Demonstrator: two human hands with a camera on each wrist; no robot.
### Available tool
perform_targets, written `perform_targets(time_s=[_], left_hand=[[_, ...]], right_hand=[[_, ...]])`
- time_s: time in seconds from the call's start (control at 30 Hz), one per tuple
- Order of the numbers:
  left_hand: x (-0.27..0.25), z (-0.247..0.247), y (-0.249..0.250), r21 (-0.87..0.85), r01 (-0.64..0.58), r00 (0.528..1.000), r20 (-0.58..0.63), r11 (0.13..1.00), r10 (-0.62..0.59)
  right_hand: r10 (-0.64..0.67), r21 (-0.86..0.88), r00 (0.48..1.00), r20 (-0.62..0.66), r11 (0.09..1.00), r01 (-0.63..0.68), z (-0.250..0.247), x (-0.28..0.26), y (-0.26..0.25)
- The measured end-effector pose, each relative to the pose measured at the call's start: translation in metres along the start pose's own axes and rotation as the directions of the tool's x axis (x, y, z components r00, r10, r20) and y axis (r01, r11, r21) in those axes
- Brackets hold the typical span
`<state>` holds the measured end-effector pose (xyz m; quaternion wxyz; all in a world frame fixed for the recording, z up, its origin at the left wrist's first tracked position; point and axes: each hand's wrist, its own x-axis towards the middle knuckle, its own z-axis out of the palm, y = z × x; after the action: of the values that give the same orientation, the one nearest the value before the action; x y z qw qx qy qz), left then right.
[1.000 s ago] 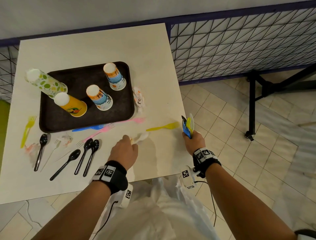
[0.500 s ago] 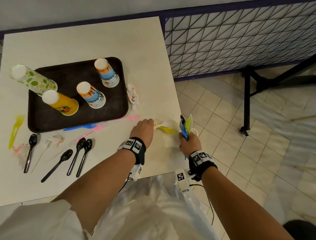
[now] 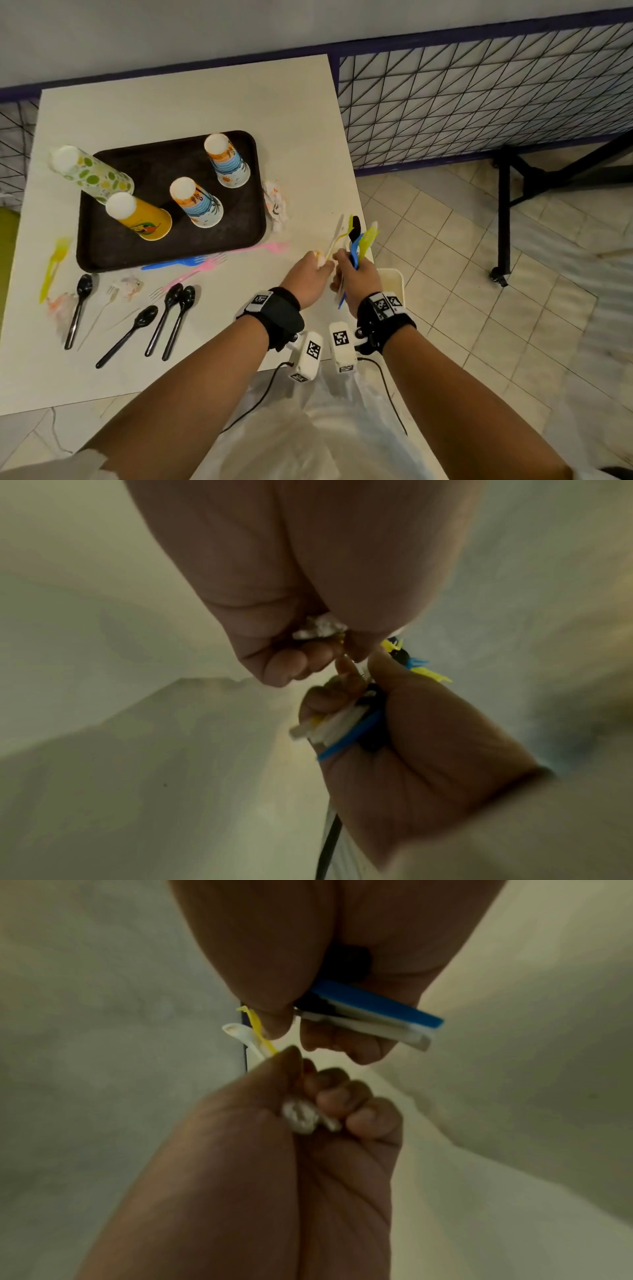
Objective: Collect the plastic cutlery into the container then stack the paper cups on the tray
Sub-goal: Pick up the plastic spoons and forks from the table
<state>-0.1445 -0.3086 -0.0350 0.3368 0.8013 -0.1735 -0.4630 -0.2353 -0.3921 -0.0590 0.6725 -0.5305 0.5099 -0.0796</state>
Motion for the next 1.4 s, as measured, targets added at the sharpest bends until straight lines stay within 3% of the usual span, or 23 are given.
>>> perform_targets(time_s=[0.23,0.37,0.5,0.67,0.77,0.87,1.03,1.07,1.13,1.23,1.4], left_hand=[[-0.008,-0.014,0.017,0.050,0.011,0.998,0.064,0.999,-0.014],[-0.011,-0.022,0.021,0.229,0.034,0.998,0.037,0.973,-0.043],[-0.013,-0.025,0.020,0.394,0.049,0.997,0.038,0.918,-0.070],[-0.009,-0.029,0.017,0.443,-0.069,0.996,0.085,0.894,0.035],[-0.006,-0.036,0.009,0.525,-0.102,0.993,0.009,0.845,0.114],[-0.004,-0.043,0.010,0.596,-0.114,0.974,-0.089,0.795,0.207],[0.004,-0.068,0.024,0.559,-0.212,0.977,0.115,0.802,0.178],[0.008,-0.077,0.026,0.525,-0.200,0.980,0.094,0.827,0.177],[0.022,-0.096,0.031,0.528,-0.137,0.977,-0.068,0.838,0.203],[0.055,-0.117,0.032,0.672,0.012,0.938,-0.263,0.741,0.224],[0.092,-0.128,0.013,0.830,0.069,0.942,-0.237,0.554,0.238]], right_hand=[[-0.051,-0.033,0.995,0.084,0.998,0.054,0.014,0.002,-0.013],[0.029,0.138,0.982,0.184,0.989,-0.055,0.025,0.002,-0.017],[0.080,0.074,0.978,0.193,0.993,-0.096,0.033,0.003,-0.018],[0.131,0.049,0.979,0.154,0.989,-0.140,0.037,0.001,-0.020],[0.164,0.156,0.973,0.160,0.969,-0.190,0.038,0.001,-0.025],[0.100,0.124,0.985,0.137,0.985,-0.118,0.040,0.004,-0.024],[0.041,0.016,0.998,0.048,0.999,-0.042,0.039,0.006,-0.023],[0.046,0.045,0.998,0.052,0.998,-0.048,0.037,0.006,-0.021],[0.064,0.076,0.996,0.056,0.995,-0.068,0.032,0.008,-0.016],[0.103,0.076,0.993,0.050,0.991,-0.106,0.023,0.008,-0.008],[0.142,0.122,0.989,0.037,0.982,-0.146,0.012,0.005,-0.004]])
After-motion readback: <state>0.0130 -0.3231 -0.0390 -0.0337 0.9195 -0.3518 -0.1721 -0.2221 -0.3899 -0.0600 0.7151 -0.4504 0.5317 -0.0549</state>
